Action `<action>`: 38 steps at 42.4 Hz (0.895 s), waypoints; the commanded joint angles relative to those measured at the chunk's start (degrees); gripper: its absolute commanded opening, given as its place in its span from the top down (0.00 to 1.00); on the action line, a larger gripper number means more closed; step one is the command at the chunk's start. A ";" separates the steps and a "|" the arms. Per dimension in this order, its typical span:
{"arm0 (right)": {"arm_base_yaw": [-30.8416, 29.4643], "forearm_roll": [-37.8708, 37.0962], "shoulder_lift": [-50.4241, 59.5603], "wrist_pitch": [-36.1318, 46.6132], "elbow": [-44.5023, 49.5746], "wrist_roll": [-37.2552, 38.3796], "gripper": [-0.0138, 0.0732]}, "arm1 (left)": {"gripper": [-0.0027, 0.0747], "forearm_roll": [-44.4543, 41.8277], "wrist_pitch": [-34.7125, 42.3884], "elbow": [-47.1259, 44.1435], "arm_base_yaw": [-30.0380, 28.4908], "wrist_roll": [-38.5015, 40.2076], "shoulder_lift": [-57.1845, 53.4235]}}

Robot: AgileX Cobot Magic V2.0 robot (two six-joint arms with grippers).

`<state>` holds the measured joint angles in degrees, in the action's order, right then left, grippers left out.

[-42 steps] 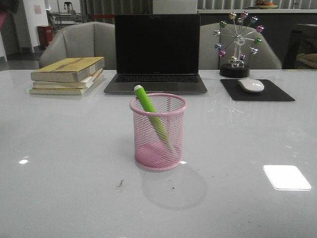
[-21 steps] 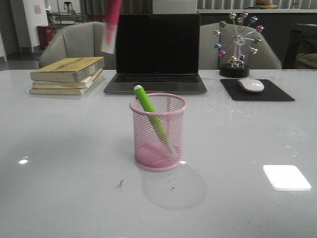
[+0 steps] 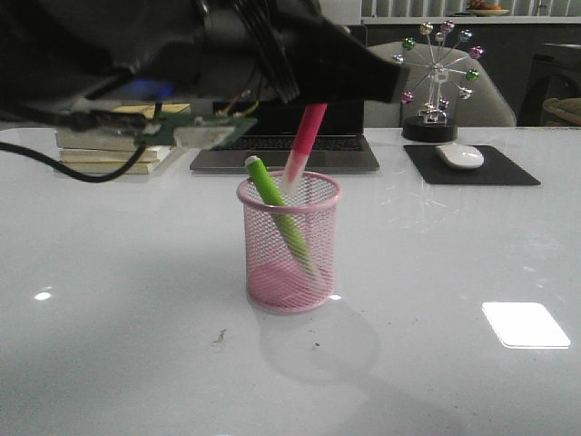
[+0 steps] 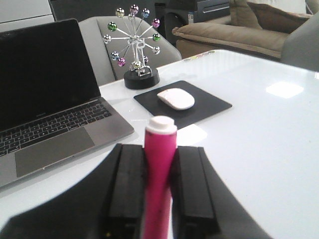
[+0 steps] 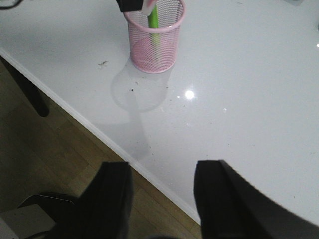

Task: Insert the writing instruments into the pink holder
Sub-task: 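Lower the pink marker into the holder and open the left gripper, then raise the left gripper away from the holder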

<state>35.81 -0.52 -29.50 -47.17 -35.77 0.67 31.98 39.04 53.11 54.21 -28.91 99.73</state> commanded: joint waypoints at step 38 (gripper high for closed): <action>-0.06 -0.62 -0.12 3.52 -1.43 -0.15 0.37 | 0.37 -2.36 -45.61 8.15 -6.65 -5.48 -18.56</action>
<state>35.81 -0.52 -29.50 -47.17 -35.77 0.67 30.90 1.99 58.95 49.61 -34.03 87.97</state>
